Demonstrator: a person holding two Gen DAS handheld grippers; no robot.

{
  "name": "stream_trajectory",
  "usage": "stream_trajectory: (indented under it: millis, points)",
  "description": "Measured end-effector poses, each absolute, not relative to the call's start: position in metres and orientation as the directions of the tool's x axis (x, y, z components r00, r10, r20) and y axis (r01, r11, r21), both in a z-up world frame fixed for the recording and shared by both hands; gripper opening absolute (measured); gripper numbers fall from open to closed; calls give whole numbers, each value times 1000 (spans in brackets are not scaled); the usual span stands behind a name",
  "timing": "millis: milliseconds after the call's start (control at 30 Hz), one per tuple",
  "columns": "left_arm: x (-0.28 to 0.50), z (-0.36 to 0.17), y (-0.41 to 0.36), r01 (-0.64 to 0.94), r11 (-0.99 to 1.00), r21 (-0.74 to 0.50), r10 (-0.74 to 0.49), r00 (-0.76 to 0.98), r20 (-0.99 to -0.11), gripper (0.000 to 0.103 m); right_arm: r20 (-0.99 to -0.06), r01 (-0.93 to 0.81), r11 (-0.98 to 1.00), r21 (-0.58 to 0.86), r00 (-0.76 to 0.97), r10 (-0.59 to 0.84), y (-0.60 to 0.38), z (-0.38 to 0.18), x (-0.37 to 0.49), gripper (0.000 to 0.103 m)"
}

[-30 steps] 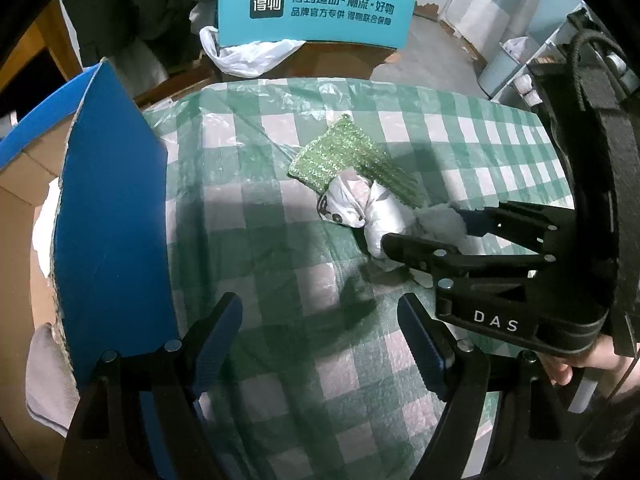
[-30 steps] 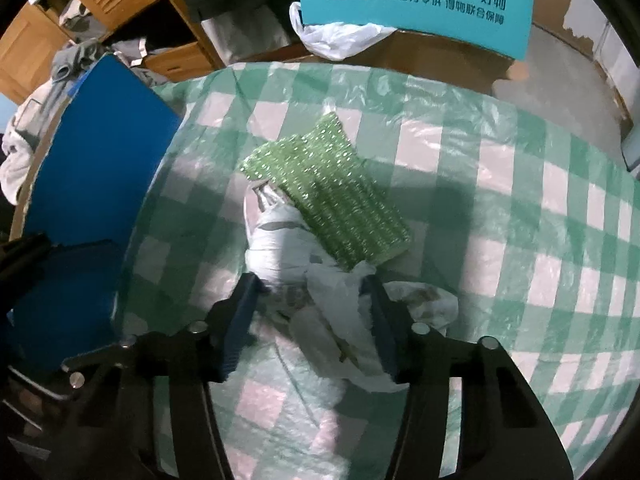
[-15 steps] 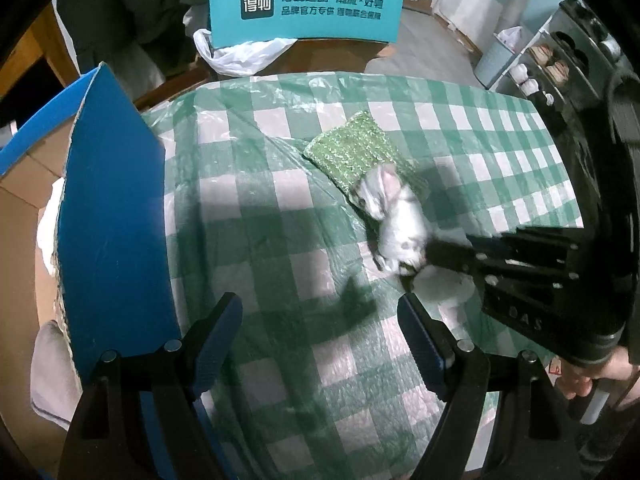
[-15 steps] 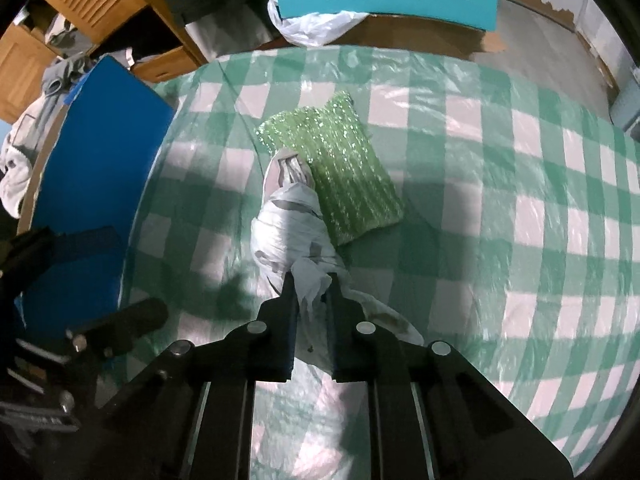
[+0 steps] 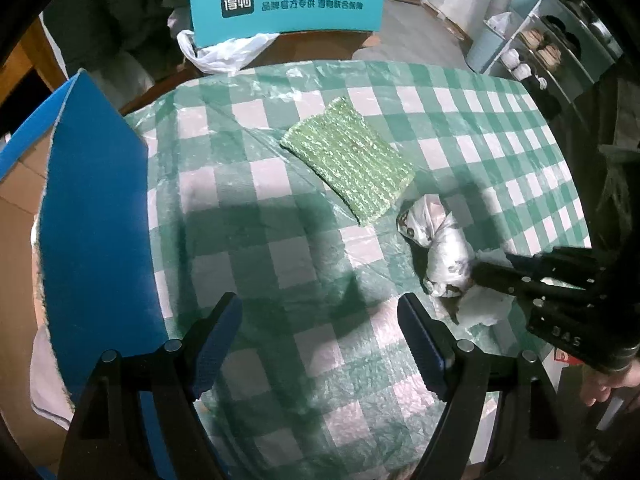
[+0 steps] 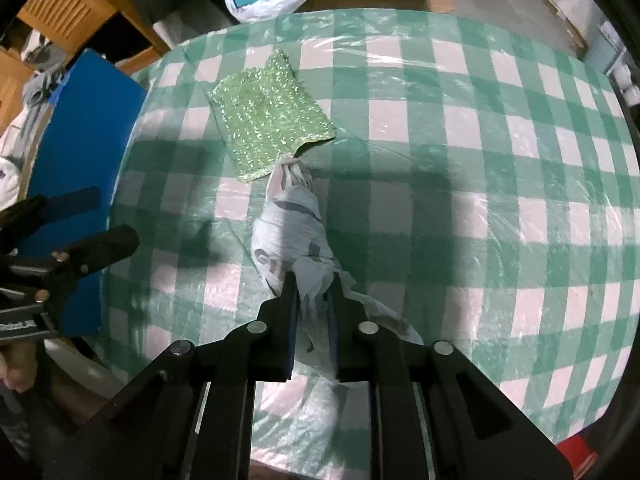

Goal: Organize soft objects
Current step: 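Grasp the white printed plastic-wrapped bundle with the right tool, then grasp the green mesh scrubber pad with left tool while right tool holds bundle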

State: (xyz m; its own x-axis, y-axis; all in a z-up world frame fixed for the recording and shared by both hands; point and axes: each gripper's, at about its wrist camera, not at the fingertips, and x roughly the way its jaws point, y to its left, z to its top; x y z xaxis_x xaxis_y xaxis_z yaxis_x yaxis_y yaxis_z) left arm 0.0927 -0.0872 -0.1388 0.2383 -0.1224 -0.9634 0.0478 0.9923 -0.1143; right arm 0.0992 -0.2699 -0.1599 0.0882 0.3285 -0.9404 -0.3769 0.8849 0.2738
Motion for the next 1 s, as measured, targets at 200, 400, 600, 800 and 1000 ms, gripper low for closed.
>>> stream_trajectory:
  millis: [200,400,600,800,1000]
  points:
    - [93,-146,-85,36,994,-103,-109,223,-969,81,-934,-434,870,234,148,325,-266,-153,98,60]
    - [94,-151,-80,18,995,-95,-96,216,-972,81,-950,-488,854,184,136,282,-250,-169,103,61]
    - [98,-155,-80,8,994,-105,-104,207,-973,81,-965,-516,842,156,105,242,-242,-188,102,61]
    - [105,-162,-85,-4,993,-121,-118,193,-974,81,-960,-476,858,194,89,266,-253,-188,111,46]
    - [117,-162,-87,-38,992,-123,-112,212,-971,81,-945,-367,904,217,155,289,-282,-173,135,44]
